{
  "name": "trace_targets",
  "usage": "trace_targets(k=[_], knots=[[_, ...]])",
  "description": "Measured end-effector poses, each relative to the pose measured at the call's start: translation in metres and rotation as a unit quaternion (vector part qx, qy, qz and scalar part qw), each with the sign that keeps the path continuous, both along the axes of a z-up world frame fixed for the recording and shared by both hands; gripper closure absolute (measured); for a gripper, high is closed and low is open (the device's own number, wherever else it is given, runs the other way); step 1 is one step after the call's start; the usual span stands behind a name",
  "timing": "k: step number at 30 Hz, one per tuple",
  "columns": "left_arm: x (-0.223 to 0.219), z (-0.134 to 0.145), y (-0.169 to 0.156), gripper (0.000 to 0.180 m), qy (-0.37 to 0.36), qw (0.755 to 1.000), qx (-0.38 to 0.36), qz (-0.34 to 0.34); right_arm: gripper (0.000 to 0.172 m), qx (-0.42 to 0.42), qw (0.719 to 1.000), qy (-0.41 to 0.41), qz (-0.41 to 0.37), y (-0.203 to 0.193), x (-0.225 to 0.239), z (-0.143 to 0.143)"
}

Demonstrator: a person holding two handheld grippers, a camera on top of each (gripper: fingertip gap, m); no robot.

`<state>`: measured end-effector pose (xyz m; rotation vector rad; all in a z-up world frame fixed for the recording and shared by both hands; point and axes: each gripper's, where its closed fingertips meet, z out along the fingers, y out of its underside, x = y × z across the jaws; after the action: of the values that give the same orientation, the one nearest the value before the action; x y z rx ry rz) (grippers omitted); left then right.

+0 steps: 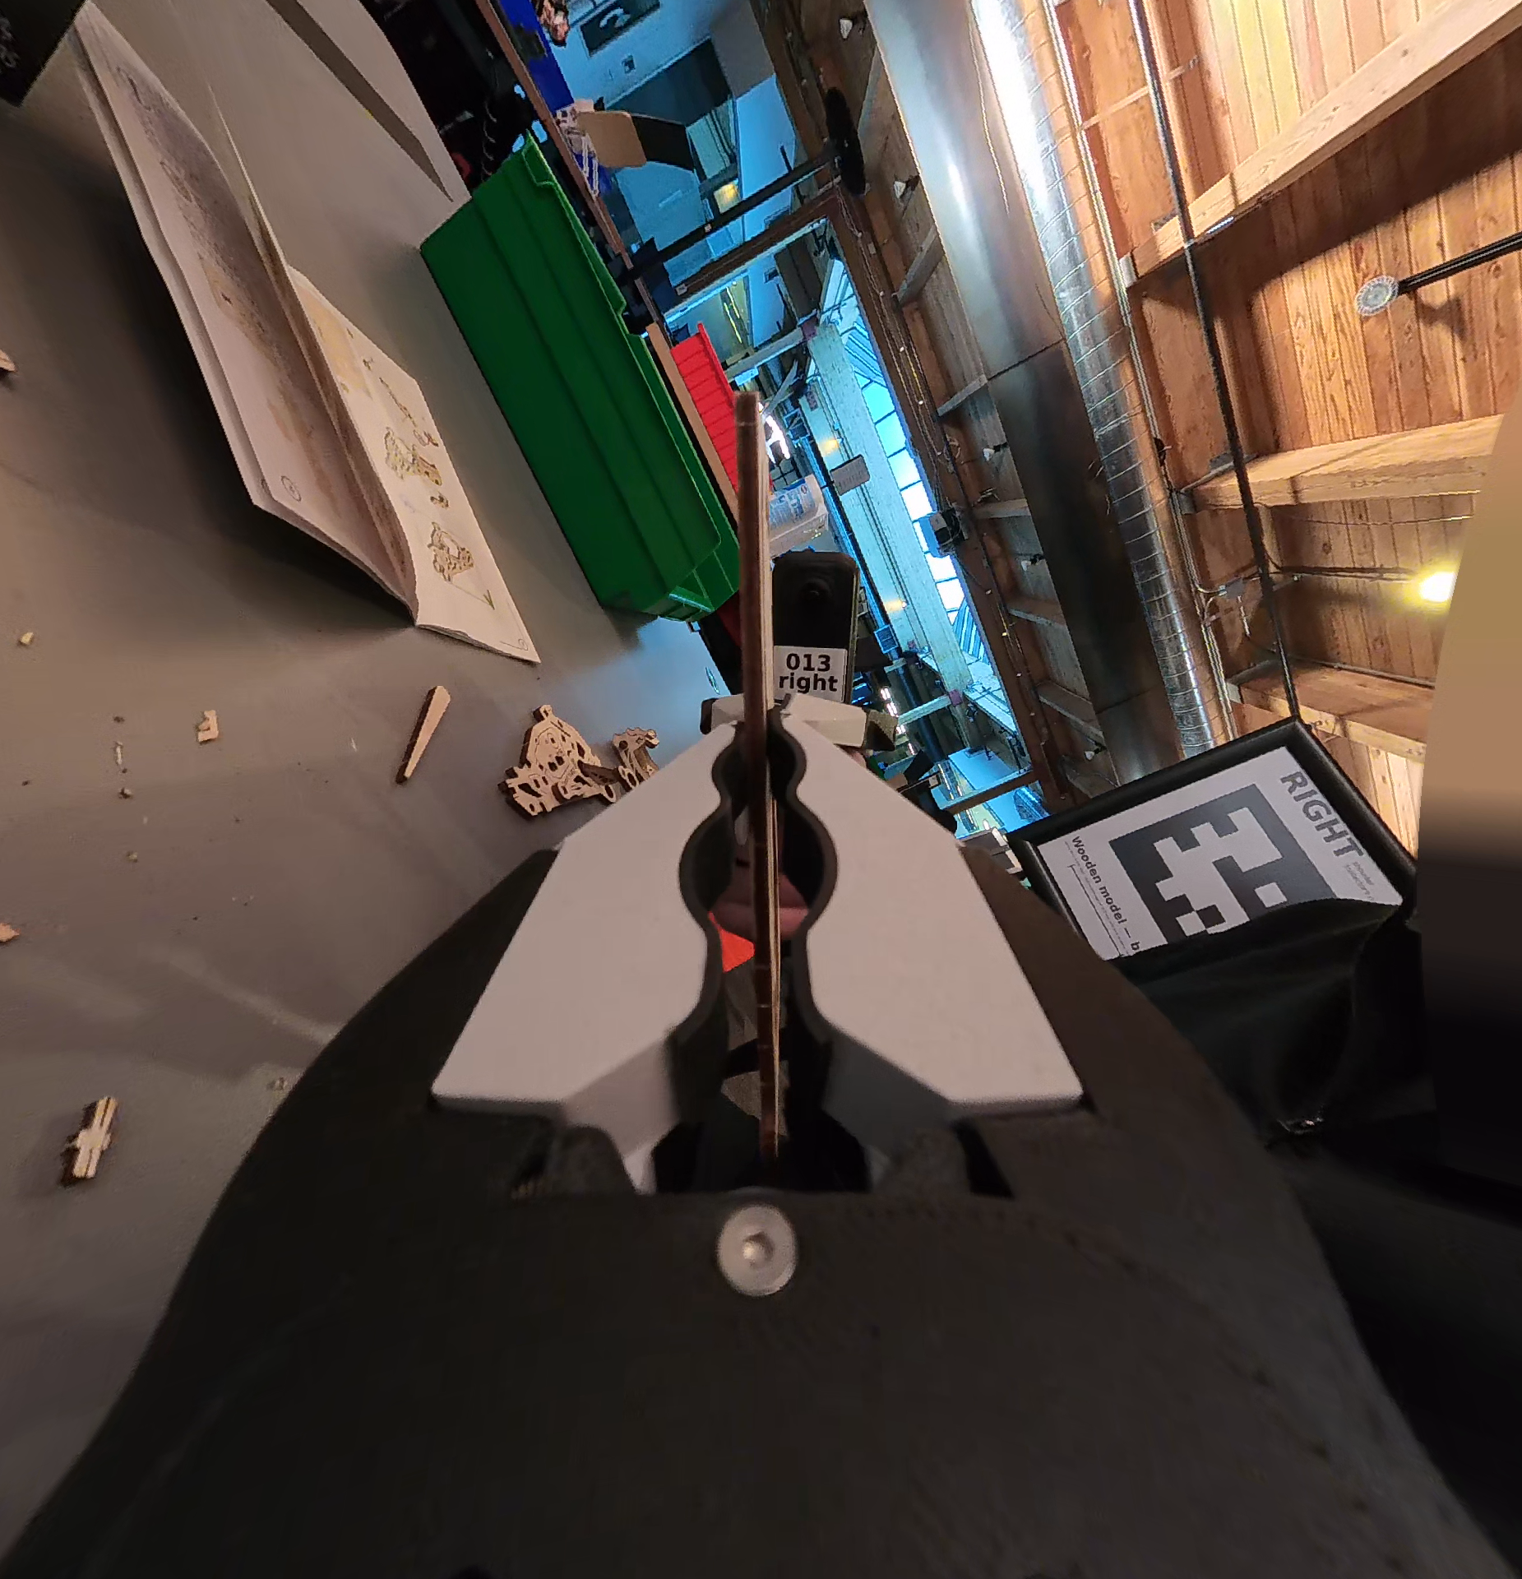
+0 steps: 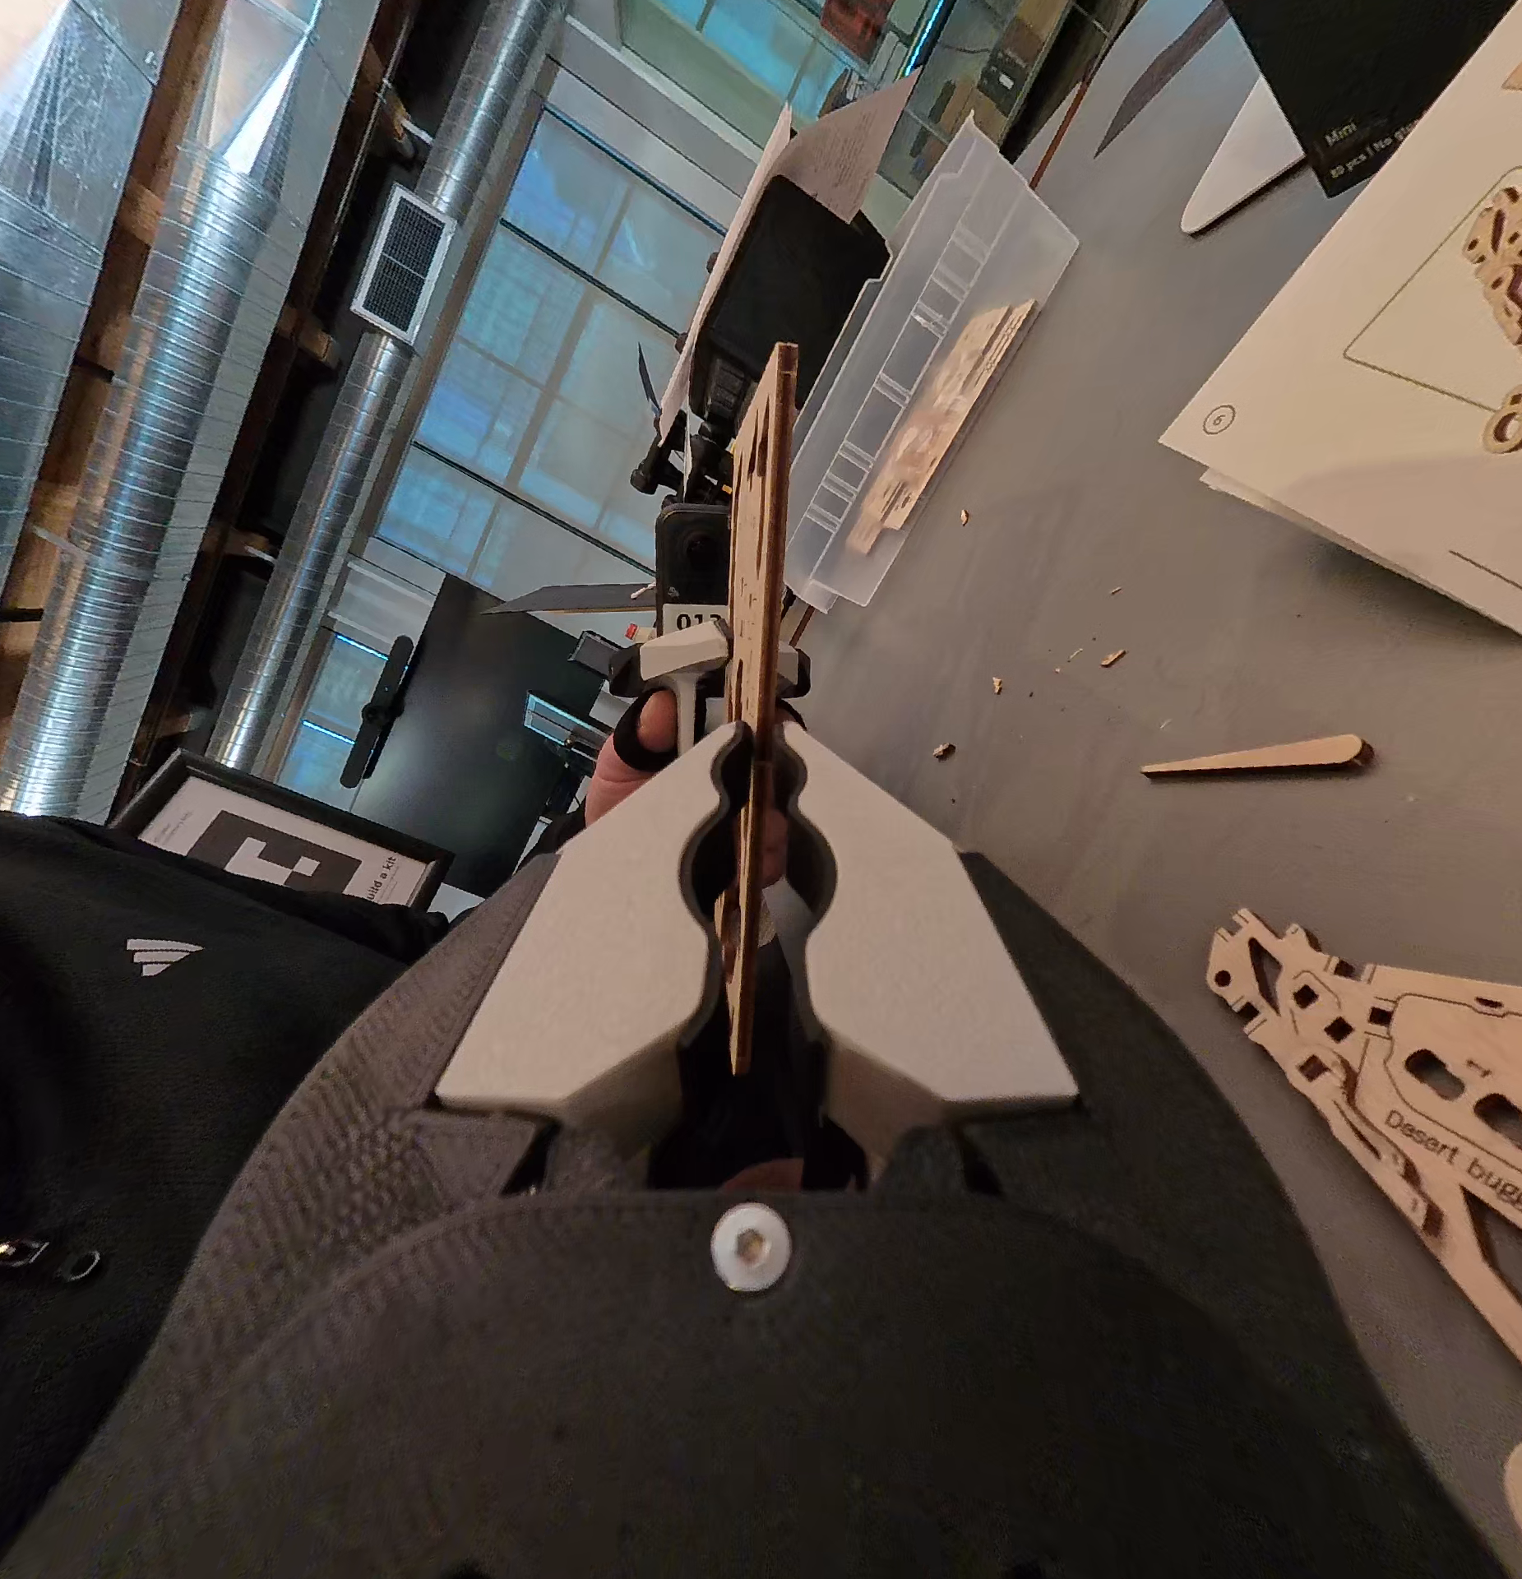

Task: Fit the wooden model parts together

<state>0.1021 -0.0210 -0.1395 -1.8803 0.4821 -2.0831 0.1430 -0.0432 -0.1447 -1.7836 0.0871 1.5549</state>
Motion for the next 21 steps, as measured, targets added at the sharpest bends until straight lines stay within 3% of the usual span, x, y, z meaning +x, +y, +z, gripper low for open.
trace_targets(k=[21], knots=[[-0.0001,-0.0004,0.0022,0.179,-0.008,1.000,-0.013,0.008,0.171,0.001,1.000,0.016,-0.005,0.0022,0.0001,0.0024]])
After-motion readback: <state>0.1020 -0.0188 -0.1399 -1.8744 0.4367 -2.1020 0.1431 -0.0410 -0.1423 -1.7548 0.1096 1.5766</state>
